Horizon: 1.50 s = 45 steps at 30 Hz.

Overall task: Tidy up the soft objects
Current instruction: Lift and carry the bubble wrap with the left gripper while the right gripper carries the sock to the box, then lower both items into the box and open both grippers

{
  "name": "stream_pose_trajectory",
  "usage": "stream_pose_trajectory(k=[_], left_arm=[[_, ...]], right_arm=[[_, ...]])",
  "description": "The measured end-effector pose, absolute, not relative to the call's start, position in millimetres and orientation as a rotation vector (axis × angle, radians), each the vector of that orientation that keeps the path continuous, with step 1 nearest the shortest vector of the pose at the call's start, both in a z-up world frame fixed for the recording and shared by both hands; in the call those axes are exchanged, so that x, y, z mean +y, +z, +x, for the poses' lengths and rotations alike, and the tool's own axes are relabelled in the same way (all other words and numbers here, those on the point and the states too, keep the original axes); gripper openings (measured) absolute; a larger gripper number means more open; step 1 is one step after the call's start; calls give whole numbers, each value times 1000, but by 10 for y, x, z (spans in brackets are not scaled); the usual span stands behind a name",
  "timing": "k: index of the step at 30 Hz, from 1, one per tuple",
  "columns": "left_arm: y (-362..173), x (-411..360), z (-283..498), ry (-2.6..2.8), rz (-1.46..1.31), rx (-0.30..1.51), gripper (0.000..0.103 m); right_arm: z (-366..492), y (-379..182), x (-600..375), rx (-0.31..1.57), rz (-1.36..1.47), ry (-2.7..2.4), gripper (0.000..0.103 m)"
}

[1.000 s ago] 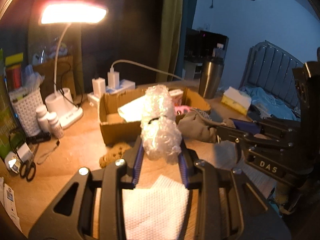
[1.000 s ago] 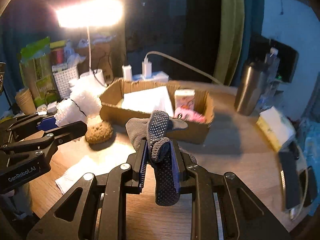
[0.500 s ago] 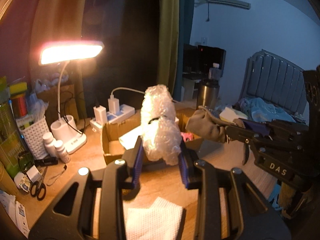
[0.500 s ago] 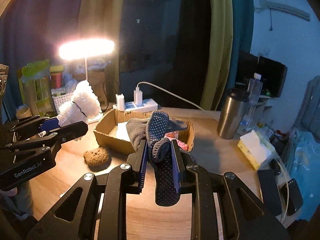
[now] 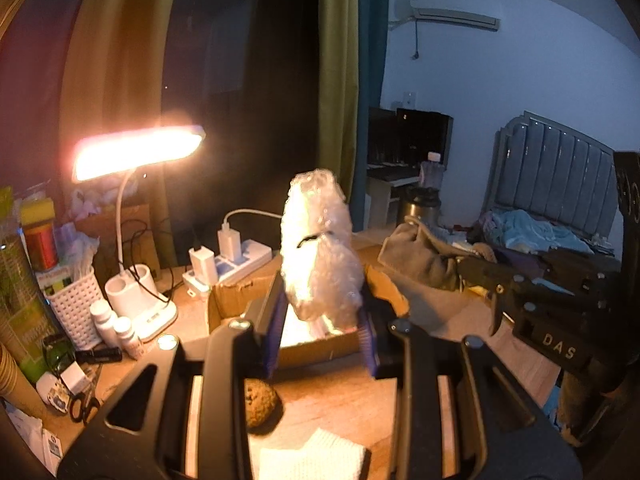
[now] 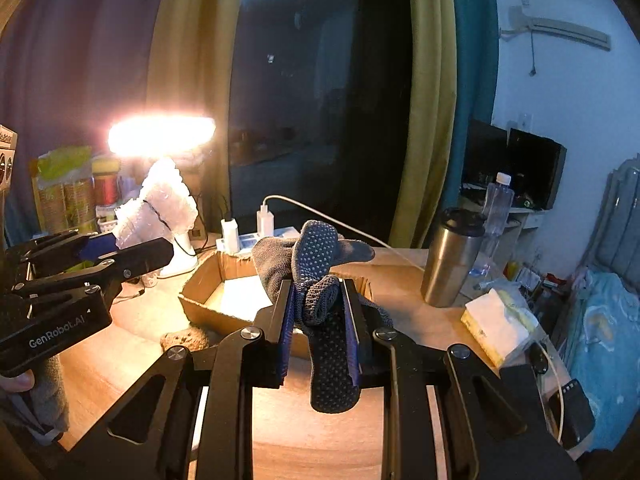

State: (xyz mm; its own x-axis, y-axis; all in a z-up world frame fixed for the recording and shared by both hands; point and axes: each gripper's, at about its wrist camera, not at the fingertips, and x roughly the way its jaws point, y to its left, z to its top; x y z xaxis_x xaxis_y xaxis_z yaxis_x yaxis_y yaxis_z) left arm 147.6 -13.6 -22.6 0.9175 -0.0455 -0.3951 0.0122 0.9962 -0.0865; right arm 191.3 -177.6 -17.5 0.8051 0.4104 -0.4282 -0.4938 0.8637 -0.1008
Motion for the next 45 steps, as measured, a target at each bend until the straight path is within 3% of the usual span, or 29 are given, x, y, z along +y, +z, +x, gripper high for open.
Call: stream_pose_trajectory(k=[22, 45], left_arm=[[-160, 47, 2011, 34, -71, 405, 32], [-649, 120, 2731, 131, -56, 528, 32]], right_arm=[[2456, -110, -1640, 413, -208, 513, 24], [3139, -549, -1539, 521, -180, 543, 24]])
